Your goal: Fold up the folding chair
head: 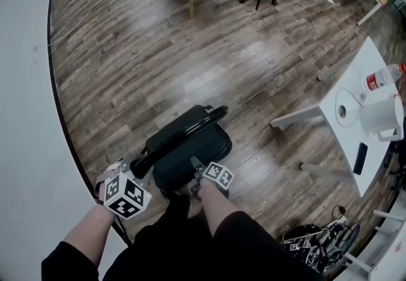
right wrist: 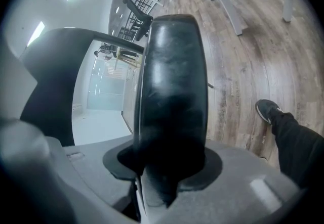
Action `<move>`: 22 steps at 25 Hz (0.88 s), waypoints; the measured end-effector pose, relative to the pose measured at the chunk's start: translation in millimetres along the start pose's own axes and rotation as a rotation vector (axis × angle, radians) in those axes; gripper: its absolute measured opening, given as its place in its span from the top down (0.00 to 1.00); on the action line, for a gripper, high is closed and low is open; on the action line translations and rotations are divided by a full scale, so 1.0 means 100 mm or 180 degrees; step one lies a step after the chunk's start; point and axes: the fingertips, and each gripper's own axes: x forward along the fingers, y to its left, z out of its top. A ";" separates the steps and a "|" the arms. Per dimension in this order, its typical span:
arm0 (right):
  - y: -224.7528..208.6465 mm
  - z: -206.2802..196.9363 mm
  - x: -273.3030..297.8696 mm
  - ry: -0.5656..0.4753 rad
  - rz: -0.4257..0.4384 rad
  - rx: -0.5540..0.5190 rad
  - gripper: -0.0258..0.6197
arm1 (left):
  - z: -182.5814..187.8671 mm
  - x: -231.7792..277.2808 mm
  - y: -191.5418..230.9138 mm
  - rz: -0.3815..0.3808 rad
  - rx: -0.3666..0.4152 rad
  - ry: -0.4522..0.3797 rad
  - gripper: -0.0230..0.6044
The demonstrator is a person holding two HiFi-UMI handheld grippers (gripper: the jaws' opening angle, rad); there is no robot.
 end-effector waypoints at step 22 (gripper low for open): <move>0.31 0.07 -0.03 0.0034 -0.0101 -0.0058 0.72 | 0.11 -0.04 -0.32 -0.0071 -0.0206 0.0000 0.87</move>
